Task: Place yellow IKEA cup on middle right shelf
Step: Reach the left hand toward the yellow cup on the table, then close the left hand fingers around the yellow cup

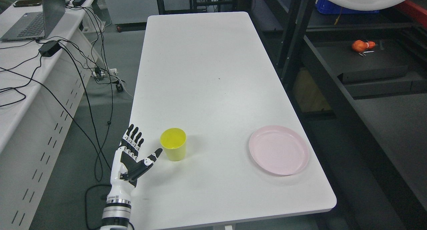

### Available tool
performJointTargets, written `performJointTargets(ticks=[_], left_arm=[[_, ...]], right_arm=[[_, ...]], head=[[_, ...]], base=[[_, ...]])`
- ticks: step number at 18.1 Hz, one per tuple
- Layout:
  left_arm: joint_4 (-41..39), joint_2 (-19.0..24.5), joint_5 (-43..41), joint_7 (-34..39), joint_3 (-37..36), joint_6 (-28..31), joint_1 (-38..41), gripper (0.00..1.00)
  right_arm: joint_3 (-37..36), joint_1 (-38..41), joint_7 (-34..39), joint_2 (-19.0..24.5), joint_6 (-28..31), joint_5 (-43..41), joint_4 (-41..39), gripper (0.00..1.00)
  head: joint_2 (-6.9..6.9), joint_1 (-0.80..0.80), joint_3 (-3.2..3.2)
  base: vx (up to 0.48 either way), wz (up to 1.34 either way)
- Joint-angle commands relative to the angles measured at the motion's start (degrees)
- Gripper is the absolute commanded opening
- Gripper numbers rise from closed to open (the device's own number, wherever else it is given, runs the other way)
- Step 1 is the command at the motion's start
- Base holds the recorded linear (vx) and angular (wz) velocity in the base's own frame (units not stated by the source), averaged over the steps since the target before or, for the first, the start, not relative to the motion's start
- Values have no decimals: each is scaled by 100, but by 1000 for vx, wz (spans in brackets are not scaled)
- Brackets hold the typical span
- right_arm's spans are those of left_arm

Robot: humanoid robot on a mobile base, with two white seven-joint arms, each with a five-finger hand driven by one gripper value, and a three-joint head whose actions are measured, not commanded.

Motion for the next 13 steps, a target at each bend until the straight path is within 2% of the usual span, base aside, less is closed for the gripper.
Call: performJointTargets(ticks=[1,13], left_arm=[[298,100,43,-2,-328,102,-372,99],[464,100,-53,7,-319,814,-741,99]], right_arm=[[97,79,-5,-100,5,-141,0,99],[97,79,-5,-100,5,-141,0,99]], head=[[0,0,0],[0,0,0]], base=[[0,0],[0,0]])
